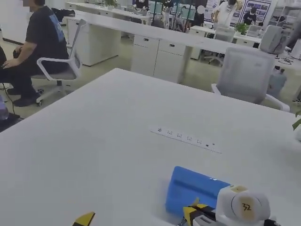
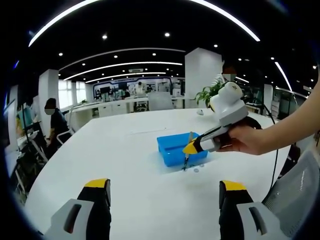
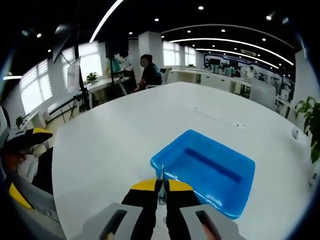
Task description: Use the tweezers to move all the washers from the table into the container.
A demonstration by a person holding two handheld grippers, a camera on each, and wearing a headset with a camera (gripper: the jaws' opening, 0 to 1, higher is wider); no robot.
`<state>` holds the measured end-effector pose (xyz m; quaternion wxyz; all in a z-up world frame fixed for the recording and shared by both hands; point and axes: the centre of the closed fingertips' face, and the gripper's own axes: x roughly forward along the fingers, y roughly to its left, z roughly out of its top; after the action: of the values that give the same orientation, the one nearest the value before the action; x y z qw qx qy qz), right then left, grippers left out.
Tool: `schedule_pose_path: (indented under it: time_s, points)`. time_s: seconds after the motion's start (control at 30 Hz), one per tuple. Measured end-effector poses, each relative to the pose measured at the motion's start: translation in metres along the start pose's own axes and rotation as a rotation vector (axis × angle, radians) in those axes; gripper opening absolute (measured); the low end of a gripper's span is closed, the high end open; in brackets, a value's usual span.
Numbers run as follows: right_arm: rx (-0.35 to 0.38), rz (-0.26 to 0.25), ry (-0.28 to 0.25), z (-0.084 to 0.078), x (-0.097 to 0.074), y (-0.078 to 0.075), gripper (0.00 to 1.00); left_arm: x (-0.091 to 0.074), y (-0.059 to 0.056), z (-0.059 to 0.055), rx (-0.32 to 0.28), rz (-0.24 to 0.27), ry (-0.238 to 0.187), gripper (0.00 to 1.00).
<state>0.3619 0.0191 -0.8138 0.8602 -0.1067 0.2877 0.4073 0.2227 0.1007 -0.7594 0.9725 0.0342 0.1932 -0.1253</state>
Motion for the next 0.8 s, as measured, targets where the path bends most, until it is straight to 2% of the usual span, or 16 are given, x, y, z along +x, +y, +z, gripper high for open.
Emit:
schedule_pose_path:
  time_s: [0.4, 0.5, 0.63, 0.7, 0.8]
  points:
    - [0.020, 0.012, -0.007, -0.0002, -0.0002, 0.0027, 0.02, -0.0005, 0.0000, 0.0003, -0.001, 0.002, 0.000, 0.91]
    - [0.053, 0.019, -0.024, 0.0047, -0.0024, 0.0036, 0.02, -0.0005, 0.0005, 0.0001, 0.000, 0.004, 0.002, 0.91]
    - [0.010, 0.007, -0.003, -0.0005, 0.0009, 0.0025, 0.02, -0.0004, 0.0006, 0.0003, 0.000, 0.003, 0.001, 0.91]
    - [0.012, 0.009, -0.017, 0.0006, 0.0008, 0.0025, 0.02, -0.0004, 0.0003, 0.0004, 0.001, 0.002, 0.001, 0.91]
    - [0.025, 0.011, -0.006, 0.0002, 0.0004, 0.0025, 0.02, -0.0004, 0.0010, 0.0005, 0.000, 0.005, 0.000, 0.91]
